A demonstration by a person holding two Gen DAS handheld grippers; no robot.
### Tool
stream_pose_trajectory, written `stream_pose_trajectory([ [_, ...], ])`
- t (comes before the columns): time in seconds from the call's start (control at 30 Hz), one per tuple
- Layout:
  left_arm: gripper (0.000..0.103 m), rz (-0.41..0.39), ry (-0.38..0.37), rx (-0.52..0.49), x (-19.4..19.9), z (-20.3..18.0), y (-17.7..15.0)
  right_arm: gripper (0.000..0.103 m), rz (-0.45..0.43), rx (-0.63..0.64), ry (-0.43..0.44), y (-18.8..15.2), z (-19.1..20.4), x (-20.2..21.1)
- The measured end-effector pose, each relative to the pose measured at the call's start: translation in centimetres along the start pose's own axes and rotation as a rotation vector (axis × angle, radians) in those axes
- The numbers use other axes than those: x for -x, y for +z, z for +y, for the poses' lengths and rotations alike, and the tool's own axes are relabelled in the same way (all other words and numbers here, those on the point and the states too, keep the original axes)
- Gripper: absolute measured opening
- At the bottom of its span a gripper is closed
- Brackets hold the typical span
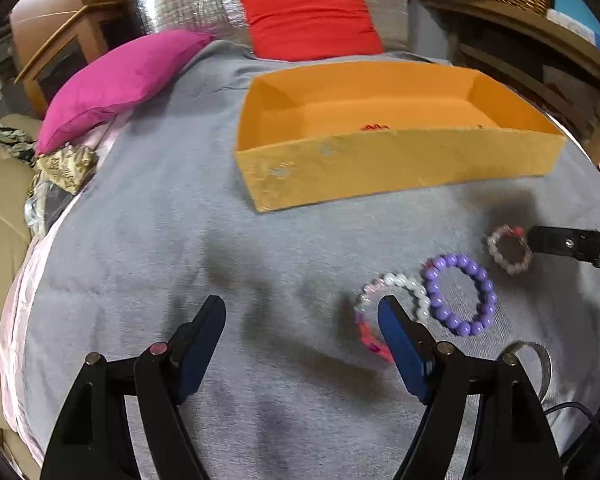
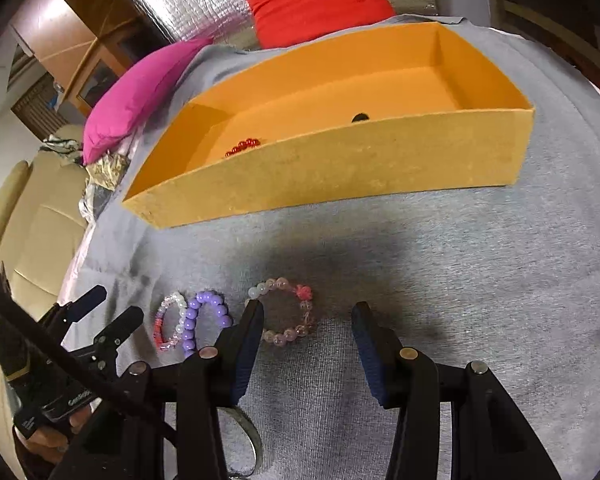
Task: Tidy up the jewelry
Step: 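Grasp the white-and-pink bead bracelet with the left tool while the right tool grasps the pink bead bracelet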
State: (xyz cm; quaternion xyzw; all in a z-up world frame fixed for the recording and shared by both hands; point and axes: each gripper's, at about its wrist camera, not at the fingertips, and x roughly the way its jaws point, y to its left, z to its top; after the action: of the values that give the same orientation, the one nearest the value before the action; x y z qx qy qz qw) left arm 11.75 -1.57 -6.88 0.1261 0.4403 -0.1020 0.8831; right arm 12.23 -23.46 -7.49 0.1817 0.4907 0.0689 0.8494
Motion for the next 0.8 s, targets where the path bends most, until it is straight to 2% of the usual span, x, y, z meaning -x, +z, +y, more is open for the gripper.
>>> stream_pose_trajectory([
  [0.2,0.079,0.018,0.003,-0.033,-0.4,-0.9,-0.3,0.049,-0.009,0.052,-0.059,0.0,0.9,-0.9],
  [0.27,0.079,0.033,0.001,-0.042,-0.7,-1.1,-0.5,0.044,-0.017,0.077,-0.078,-0.2,1.3,-1.1],
  [0.33,0.079,0.042,0.005,-0.047,-1.0,-1.3,-0.6,0.032,-0.023,0.113,-0.104,-0.3,1.8,-1.3],
  [0.43,0.077,0.049,-0.009,-0.049,-1.2,-1.4,-0.5,0.026,-0.045,0.162,-0.148,-0.7,2.5,-1.7],
  [0.47,0.075,0.055,-0.016,-0.044,-1.4,-1.4,-0.5,0.025,-0.053,0.184,-0.163,-0.8,2.8,-1.8],
  [0.53,0.062,0.075,-0.033,-0.032,-1.8,-1.2,-0.4,0.020,-0.062,0.212,-0.180,-1.0,3.2,-1.8],
  [0.63,0.051,0.086,-0.071,-0.018,-2.2,-1.2,-0.3,0.012,-0.069,0.224,-0.190,-1.1,3.3,-1.8],
  [0.7,0.047,0.082,-0.078,-0.020,-2.3,-1.2,-0.1,0.010,-0.065,0.213,-0.185,-1.1,3.1,-1.7],
  [0.8,0.033,0.080,-0.105,-0.021,-2.4,-1.4,0.1,0.009,-0.063,0.206,-0.184,-1.0,2.8,-1.4],
])
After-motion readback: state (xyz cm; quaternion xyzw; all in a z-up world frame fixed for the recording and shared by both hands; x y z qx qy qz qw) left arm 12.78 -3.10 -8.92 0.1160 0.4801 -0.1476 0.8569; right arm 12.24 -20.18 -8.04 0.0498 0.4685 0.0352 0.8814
